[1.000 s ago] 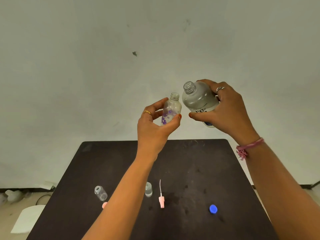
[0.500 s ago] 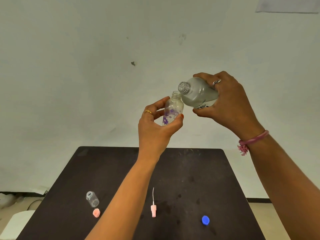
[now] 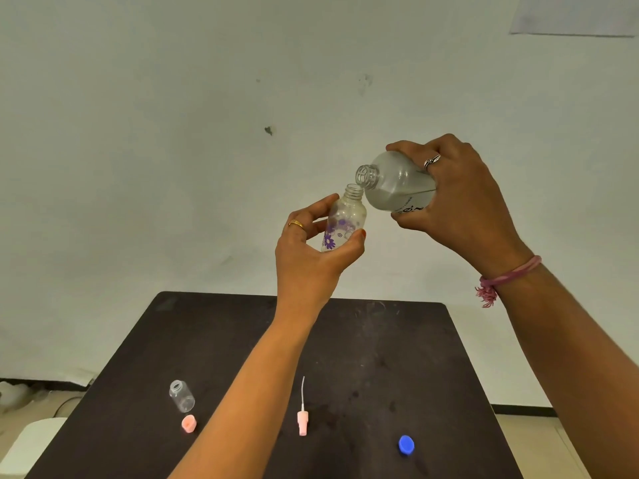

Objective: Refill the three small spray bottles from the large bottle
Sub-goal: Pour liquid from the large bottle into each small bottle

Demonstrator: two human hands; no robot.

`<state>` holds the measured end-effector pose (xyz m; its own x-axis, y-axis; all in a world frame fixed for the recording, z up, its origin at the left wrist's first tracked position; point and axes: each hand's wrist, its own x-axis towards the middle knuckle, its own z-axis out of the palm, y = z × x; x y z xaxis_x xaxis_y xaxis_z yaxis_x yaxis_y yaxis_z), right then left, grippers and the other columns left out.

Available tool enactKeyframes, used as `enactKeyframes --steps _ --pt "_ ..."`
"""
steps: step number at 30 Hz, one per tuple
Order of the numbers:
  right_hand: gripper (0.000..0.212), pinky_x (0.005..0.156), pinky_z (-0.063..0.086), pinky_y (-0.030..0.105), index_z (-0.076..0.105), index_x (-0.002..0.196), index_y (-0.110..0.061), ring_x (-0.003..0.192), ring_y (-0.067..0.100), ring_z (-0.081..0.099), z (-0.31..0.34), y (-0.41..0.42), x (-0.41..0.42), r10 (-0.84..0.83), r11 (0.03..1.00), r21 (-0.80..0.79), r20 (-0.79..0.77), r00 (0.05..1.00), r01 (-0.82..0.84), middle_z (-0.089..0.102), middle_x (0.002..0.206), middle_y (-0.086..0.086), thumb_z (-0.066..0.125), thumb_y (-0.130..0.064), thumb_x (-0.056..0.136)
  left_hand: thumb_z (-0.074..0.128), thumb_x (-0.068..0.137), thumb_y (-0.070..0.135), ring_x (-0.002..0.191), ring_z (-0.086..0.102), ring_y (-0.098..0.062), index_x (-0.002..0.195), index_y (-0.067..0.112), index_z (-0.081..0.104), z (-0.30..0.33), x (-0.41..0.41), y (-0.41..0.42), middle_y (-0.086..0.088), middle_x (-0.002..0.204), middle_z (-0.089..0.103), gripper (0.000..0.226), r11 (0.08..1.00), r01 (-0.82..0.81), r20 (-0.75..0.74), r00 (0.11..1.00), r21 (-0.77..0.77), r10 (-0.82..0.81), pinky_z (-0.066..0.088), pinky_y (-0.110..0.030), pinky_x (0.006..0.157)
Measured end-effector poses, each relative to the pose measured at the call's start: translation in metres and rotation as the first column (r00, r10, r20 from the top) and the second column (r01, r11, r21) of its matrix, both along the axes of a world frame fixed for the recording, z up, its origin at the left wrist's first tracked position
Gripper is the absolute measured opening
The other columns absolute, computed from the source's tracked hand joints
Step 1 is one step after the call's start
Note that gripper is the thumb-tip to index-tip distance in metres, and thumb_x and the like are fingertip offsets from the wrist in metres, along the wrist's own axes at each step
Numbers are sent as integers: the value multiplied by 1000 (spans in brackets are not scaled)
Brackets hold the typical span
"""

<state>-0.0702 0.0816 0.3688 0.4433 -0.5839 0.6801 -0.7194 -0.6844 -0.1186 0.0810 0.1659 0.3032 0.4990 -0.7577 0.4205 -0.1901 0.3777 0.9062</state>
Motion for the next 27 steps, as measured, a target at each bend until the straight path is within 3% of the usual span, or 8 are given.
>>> enactKeyframes --steps 27 --pt "74 73 38 30 55 129 -22 96 29 51 0 -5 -5 4 988 -153 -30 1000 -9 55 107 11 84 -14 61 79 75 17 100 60 -2 111 37 56 -3 -5 -3 7 119 61 48 1000 4 -31 1000 -12 -4 47 -4 66"
